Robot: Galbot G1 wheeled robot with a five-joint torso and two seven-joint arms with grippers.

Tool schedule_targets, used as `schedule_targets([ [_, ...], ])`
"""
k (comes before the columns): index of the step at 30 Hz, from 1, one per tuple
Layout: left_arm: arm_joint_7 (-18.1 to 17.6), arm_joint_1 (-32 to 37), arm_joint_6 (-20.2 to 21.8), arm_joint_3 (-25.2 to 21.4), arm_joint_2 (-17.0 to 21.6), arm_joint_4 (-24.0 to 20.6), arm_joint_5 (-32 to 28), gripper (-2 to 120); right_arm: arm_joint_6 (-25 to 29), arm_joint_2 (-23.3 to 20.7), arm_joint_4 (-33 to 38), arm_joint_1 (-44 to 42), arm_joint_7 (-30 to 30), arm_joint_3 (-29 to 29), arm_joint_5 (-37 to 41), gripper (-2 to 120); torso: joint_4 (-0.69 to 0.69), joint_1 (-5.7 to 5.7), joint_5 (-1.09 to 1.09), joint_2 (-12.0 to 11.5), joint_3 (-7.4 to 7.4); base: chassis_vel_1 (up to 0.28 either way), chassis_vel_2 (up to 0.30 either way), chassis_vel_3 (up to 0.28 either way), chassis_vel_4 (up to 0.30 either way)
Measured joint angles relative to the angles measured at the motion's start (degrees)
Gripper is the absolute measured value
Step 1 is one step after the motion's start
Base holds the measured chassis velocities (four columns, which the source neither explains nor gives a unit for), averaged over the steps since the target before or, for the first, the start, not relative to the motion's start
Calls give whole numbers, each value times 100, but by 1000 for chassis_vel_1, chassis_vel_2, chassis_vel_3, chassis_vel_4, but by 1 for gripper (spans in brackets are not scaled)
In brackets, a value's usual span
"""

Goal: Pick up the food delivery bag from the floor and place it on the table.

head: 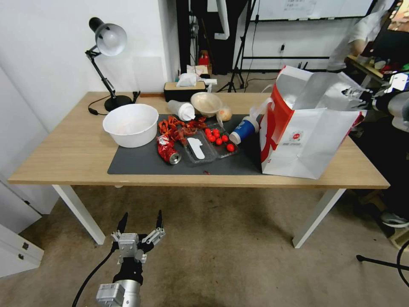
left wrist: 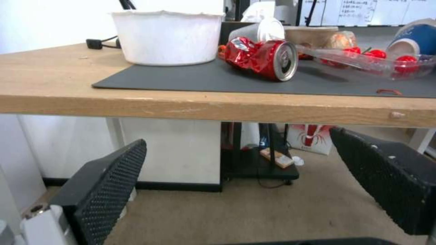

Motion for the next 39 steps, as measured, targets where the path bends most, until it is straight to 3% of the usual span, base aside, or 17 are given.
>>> schedule_targets([
  [14,8,-10,32,6,0,-28,-9,100,162,-124,378,-469,-123,437,-118,100,0,0,0,0,0,0,0,0,0],
  [19,11,-7,33,6,3,-38,-9,100,497,-140,620,-800,-226,774,-390,100,1,0,0,0,0,0,0,0,0],
  [21,13,-24,36,-3,21,-40,-16,100,848,-204,953,-1438,-444,1313,-899,100,-1,0,0,0,0,0,0,0,0],
  [26,13,-41,36,3,32,-19,-20,100,1008,-253,1161,-2003,-538,1677,-1170,100,-1,0,0,0,0,0,0,0,0],
  [28,15,-58,36,38,33,0,-20,100,1391,-345,1450,-2859,-743,2221,-1548,100,-2,0,2,0,0,0,0,0,0],
  [39,21,-62,5,54,45,2,-32,100,2344,-193,2524,-4011,-690,2729,-2469,100,1,0,-1,0,-1,0,0,0,0],
])
